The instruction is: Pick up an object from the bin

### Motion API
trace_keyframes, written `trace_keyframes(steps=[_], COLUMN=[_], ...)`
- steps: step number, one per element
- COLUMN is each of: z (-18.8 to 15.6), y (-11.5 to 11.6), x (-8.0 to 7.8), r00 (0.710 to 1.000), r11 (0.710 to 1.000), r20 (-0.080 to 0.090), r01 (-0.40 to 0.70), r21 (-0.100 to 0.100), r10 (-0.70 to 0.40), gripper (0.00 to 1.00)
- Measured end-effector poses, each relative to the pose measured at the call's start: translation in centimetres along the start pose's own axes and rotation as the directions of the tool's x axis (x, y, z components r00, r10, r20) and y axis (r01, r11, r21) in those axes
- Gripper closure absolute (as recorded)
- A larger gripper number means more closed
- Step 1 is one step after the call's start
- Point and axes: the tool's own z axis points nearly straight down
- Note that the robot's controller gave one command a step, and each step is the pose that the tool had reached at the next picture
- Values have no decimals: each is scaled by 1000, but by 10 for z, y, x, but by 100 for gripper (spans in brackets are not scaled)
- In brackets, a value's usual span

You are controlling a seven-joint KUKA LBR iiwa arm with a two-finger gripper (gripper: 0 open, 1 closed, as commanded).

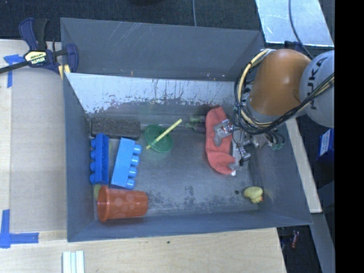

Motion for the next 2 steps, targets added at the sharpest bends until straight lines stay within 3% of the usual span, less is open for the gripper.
trace_keyframes(steps=[1, 2], z=[11, 11], y=[-15, -16], x=[0, 2], r00=[932, 931], r11=[932, 931], r20=[-31, -32], r01=[-363, -363], r21=[-23, -20], r10=[362, 363], gripper=[100, 100])
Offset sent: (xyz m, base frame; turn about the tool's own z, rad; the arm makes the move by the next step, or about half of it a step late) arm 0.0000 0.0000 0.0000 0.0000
